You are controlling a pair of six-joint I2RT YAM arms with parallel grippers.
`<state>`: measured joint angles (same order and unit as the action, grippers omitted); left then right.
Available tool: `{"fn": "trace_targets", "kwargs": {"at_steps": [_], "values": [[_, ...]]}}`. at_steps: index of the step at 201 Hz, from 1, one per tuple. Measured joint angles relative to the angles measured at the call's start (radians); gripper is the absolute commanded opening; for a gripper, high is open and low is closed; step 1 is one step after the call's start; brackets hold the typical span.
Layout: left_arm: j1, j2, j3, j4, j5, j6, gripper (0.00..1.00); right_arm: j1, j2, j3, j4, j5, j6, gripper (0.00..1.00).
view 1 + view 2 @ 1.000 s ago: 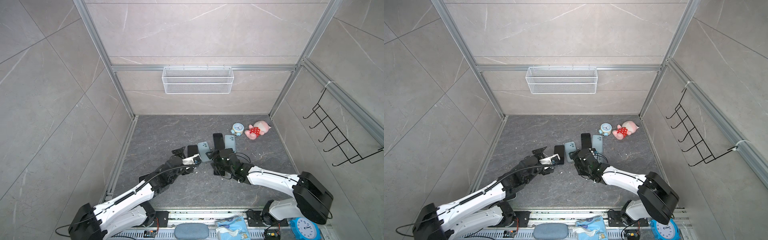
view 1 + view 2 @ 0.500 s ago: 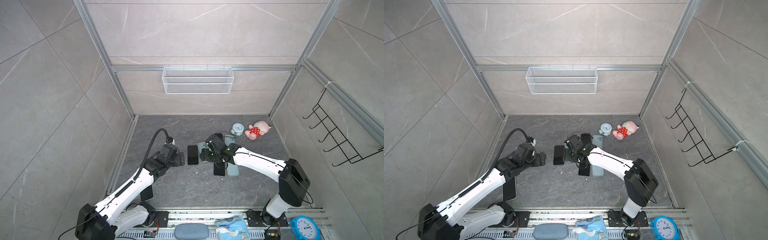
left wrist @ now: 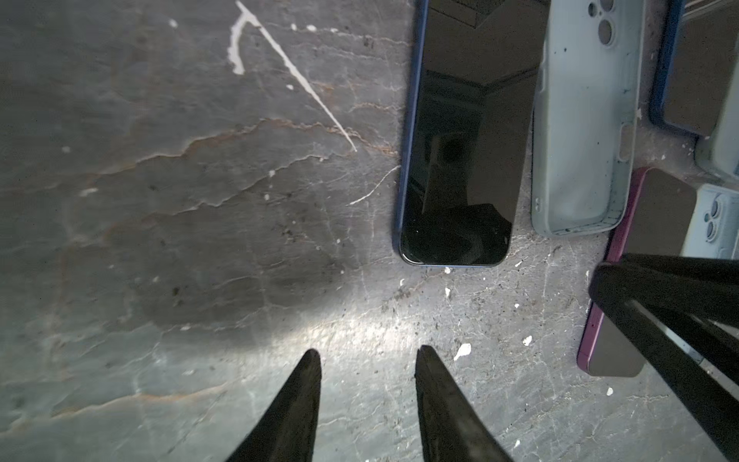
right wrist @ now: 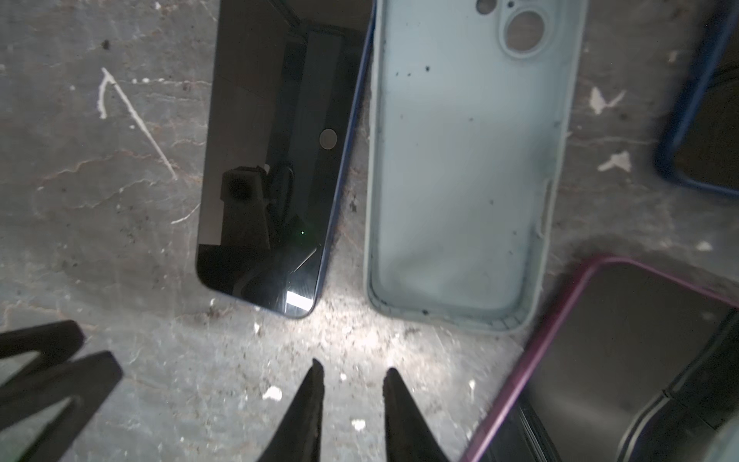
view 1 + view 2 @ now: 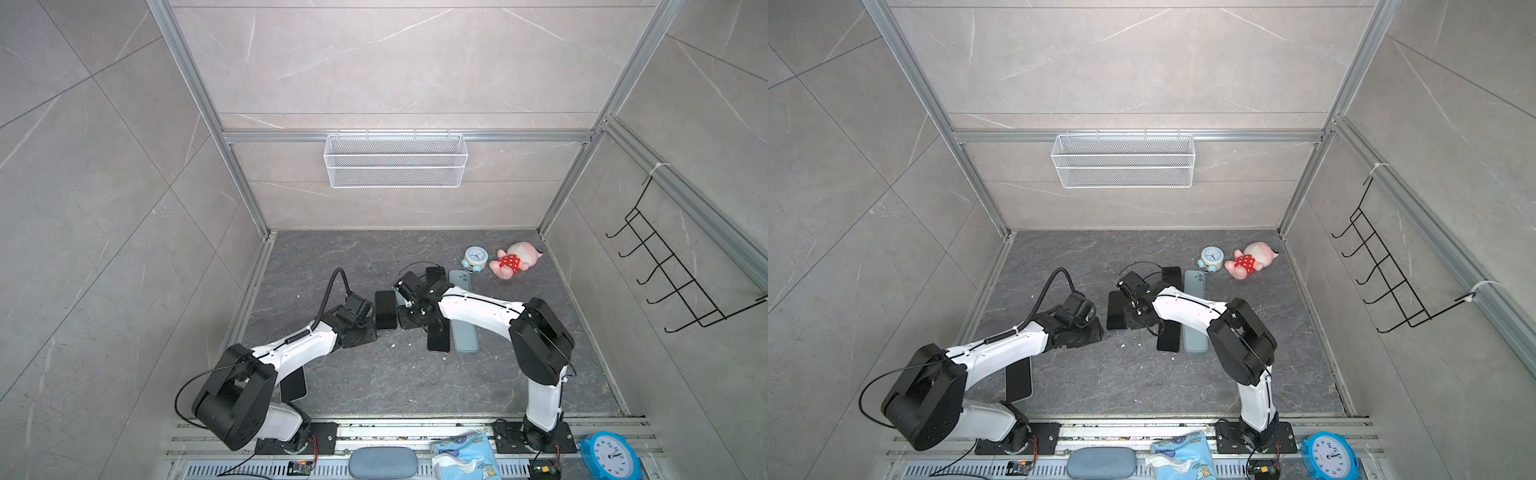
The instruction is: Take the phone out of the phone case
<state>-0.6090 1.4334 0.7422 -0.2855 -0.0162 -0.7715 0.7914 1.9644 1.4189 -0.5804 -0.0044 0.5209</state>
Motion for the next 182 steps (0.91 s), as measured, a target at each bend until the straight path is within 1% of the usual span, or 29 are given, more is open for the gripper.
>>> {"fn": "trace_targets", "kwargs": {"at_steps": [22,47,68,85,105,135,182], "values": [[-0.009,0.06,0.015,0.031,0.012,-0.01,0.26,-0.005,0.055,0.039,-0.001,0.0,-0.009,0.25],[-0.023,0.117,0.037,0.054,0.019,-0.021,0.23,-0.014,0.09,0.059,-0.003,0.0,-0.018,0.22],[-0.042,0.166,0.051,0.064,0.019,-0.027,0.19,-0.022,0.111,0.082,-0.006,0.0,-0.02,0.19],[-0.06,0.208,0.09,0.075,0.015,-0.029,0.15,-0.028,0.128,0.095,-0.005,0.0,-0.02,0.18],[-0.072,0.247,0.126,0.089,0.007,-0.032,0.14,-0.033,0.14,0.096,-0.006,0.0,-0.019,0.16],[-0.083,0.286,0.169,0.082,-0.034,-0.031,0.11,-0.039,0.142,0.096,-0.005,0.0,-0.008,0.13],[-0.087,0.356,0.254,0.066,-0.112,-0.002,0.09,-0.082,0.142,0.084,0.043,-0.013,0.037,0.13]]}}
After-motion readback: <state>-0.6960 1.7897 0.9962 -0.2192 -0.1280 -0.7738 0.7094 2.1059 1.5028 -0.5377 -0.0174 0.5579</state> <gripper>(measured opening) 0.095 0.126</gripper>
